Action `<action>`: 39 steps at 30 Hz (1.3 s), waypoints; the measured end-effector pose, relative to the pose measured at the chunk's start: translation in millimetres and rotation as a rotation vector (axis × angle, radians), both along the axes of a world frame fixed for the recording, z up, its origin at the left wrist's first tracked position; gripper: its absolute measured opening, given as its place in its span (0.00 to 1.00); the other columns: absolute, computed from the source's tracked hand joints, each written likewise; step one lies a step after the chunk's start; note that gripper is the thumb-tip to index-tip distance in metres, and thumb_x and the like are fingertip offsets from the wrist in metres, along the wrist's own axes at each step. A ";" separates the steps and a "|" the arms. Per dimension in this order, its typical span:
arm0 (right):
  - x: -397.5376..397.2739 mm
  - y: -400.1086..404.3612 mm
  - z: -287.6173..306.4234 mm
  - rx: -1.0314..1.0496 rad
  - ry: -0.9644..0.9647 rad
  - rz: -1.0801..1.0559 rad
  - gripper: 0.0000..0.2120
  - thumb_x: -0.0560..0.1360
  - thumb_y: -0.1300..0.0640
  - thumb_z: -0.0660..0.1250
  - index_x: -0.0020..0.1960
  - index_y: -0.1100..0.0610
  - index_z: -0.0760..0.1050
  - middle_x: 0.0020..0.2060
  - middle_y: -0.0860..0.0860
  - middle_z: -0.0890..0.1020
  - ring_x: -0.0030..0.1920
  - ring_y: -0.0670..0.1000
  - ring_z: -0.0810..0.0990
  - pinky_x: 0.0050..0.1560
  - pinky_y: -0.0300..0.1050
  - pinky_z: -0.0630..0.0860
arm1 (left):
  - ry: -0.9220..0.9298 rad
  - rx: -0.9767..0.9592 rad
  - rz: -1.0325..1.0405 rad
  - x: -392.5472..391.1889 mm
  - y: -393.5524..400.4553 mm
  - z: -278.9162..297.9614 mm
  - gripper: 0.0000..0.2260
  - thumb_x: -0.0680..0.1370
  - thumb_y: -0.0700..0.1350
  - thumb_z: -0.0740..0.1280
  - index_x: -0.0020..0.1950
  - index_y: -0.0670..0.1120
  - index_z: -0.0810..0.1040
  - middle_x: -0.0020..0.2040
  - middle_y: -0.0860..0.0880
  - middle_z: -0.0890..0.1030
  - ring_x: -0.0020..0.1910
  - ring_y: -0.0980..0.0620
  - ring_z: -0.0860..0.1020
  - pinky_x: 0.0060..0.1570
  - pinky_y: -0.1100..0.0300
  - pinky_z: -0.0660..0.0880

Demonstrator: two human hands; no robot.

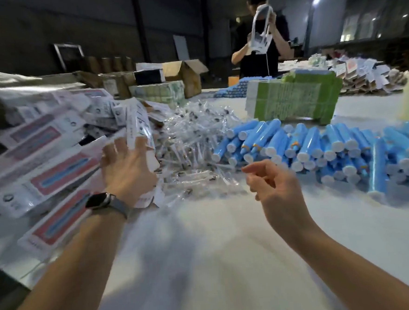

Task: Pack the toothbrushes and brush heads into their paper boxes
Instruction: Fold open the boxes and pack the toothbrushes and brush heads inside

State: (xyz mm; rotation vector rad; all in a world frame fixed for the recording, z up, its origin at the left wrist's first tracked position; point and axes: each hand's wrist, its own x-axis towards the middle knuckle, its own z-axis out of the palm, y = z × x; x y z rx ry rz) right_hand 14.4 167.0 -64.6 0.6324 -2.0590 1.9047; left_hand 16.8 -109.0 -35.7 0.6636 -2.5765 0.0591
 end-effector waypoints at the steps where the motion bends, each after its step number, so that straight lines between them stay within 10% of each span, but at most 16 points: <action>1: 0.3 0.0 -1.7 0.004 -0.014 0.002 0.07 0.69 0.52 0.64 0.43 0.47 0.80 0.33 0.42 0.80 0.37 0.44 0.77 0.42 0.42 0.74 | -0.051 0.016 0.042 3.8 -4.3 -2.2 0.29 0.72 0.47 0.69 0.69 0.55 0.59 0.65 0.42 0.65 0.66 0.38 0.60 0.64 0.42 0.63; 6: 2.3 -0.3 -5.5 0.042 -0.033 0.021 0.08 0.69 0.51 0.64 0.44 0.46 0.80 0.33 0.41 0.80 0.38 0.44 0.77 0.44 0.44 0.76 | 0.006 0.017 -0.056 8.0 -3.5 -11.1 0.28 0.74 0.33 0.64 0.72 0.51 0.68 0.69 0.42 0.69 0.64 0.37 0.71 0.62 0.41 0.70; 13: 3.0 0.1 -9.3 0.055 -0.028 0.056 0.07 0.69 0.52 0.64 0.43 0.46 0.81 0.33 0.44 0.80 0.37 0.47 0.77 0.41 0.46 0.76 | 0.166 0.051 -0.096 14.5 -7.5 -11.7 0.14 0.76 0.38 0.67 0.60 0.49 0.75 0.60 0.48 0.73 0.59 0.44 0.70 0.48 0.46 0.75; 28: -2.3 5.3 -12.3 0.099 -0.009 0.048 0.07 0.71 0.54 0.66 0.44 0.44 0.81 0.34 0.46 0.80 0.37 0.48 0.77 0.41 0.47 0.76 | 0.279 0.013 -0.603 -1.1 40.7 9.9 0.14 0.71 0.23 0.64 0.41 0.41 0.74 0.43 0.47 0.71 0.40 0.48 0.72 0.33 0.63 0.64; 33: -5.7 12.3 2.2 0.140 0.019 0.104 0.22 0.67 0.47 0.71 0.60 0.36 0.73 0.50 0.37 0.79 0.51 0.39 0.78 0.47 0.38 0.76 | 0.468 0.295 -0.980 15.5 135.2 51.0 0.21 0.65 0.26 0.64 0.36 0.53 0.69 0.40 0.54 0.70 0.37 0.59 0.69 0.37 0.67 0.68; 39: -13.2 20.3 11.6 -0.093 -0.033 0.312 0.33 0.64 0.63 0.74 0.67 0.59 0.68 0.52 0.58 0.82 0.56 0.55 0.81 0.54 0.55 0.79 | 0.716 0.817 -1.269 17.5 212.2 72.5 0.20 0.64 0.24 0.63 0.36 0.51 0.68 0.36 0.53 0.71 0.36 0.57 0.70 0.35 0.60 0.70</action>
